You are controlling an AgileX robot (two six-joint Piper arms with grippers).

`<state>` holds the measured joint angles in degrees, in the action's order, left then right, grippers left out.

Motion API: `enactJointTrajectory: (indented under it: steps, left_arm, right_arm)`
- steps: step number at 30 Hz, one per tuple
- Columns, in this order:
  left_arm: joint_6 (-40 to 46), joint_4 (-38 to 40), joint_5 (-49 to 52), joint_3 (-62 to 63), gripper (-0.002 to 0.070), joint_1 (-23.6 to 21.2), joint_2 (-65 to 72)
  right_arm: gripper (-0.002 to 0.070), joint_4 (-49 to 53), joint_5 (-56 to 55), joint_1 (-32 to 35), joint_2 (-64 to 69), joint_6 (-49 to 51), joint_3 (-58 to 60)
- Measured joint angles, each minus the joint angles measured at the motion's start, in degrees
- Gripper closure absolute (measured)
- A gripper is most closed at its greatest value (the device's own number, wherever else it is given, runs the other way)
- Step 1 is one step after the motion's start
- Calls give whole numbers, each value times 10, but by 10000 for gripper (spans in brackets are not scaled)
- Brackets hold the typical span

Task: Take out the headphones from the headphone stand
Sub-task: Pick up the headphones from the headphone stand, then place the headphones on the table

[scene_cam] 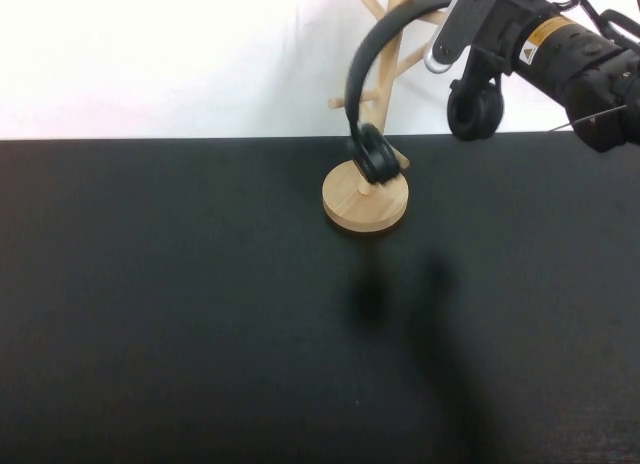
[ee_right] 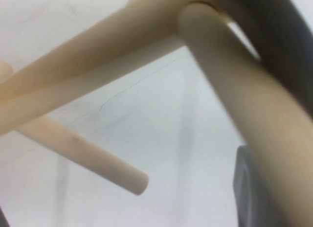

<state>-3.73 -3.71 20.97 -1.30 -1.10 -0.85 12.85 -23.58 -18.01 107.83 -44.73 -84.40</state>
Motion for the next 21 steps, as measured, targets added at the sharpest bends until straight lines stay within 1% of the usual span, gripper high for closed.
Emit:
enactJointTrajectory:
  steps: [4,11,17,19,21]
  left_arm:
    - [0,0,0,0,679,0,0]
    - [0,0,0,0,679,0,0]
    - [0,0,0,0,679,0,0]
    - [0,0,0,0,679,0,0]
    - [0,0,0,0,680,0,0]
  right_arm:
    - [685,0,2,-1,-11,0,0]
    - [685,0,71,-6,-52,33,4]
    - [685,0,83,-6,-108,42,31]
    - [685,0,107,-7,-131,56,36]
    - [685,-1,174,-15,-161,81,38]
